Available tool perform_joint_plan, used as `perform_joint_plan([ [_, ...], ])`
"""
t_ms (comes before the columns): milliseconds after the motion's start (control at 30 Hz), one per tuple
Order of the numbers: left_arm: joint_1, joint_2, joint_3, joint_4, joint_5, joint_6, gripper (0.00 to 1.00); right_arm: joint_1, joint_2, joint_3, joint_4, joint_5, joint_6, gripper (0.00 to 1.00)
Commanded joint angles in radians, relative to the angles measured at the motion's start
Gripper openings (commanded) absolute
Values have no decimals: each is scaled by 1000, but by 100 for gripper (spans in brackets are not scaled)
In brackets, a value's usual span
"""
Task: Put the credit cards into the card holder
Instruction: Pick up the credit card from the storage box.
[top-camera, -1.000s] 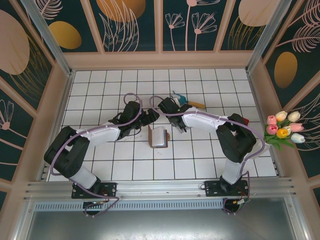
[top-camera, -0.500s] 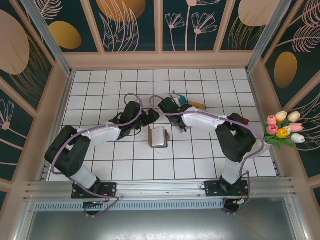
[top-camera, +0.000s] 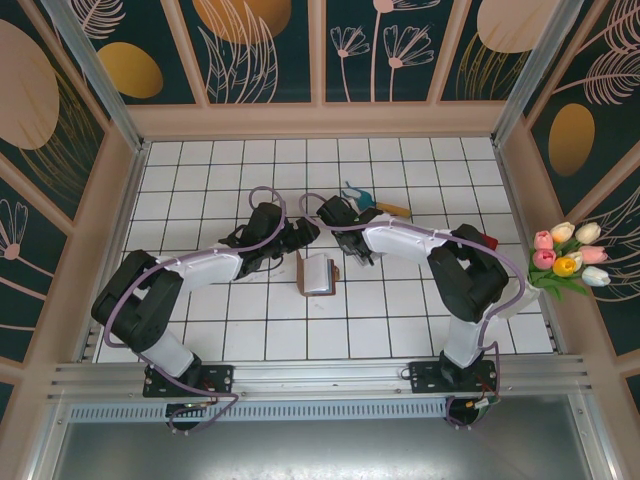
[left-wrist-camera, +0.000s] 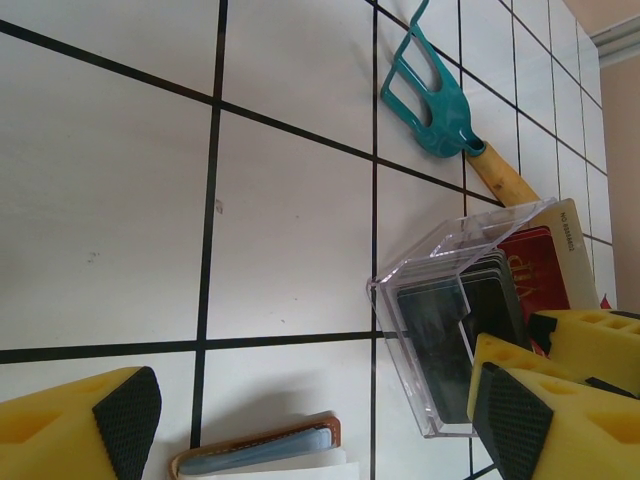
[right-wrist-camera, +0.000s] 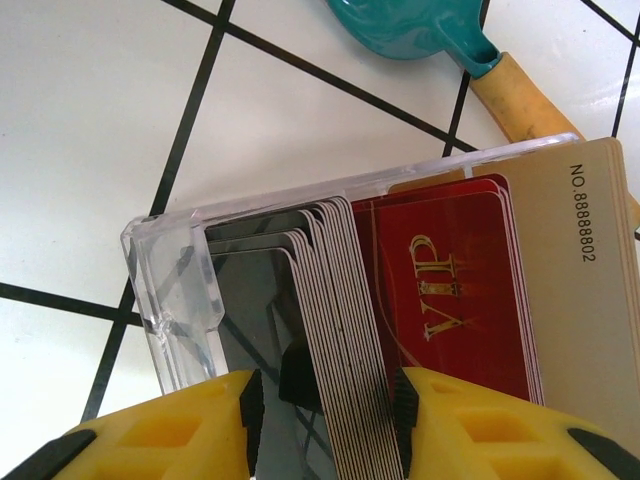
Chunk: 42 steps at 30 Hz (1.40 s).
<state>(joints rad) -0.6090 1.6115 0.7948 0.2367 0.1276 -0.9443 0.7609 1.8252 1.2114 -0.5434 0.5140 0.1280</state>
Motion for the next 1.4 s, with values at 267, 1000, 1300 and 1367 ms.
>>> perform_joint_plan([
  [267, 0, 8, 23, 28, 13, 7, 87, -2, 3, -26, -47, 53, -12, 42],
  [1000, 0, 4, 21, 30, 17, 5, 87, 0, -58, 13, -56, 130, -31, 29],
  [1300, 1, 7, 17, 32, 20, 3, 87, 2, -58, 29, -68, 128, -32, 14],
  [1367, 0, 6, 18, 31, 19, 4, 87, 3, -64, 36, -76, 120, -31, 10],
])
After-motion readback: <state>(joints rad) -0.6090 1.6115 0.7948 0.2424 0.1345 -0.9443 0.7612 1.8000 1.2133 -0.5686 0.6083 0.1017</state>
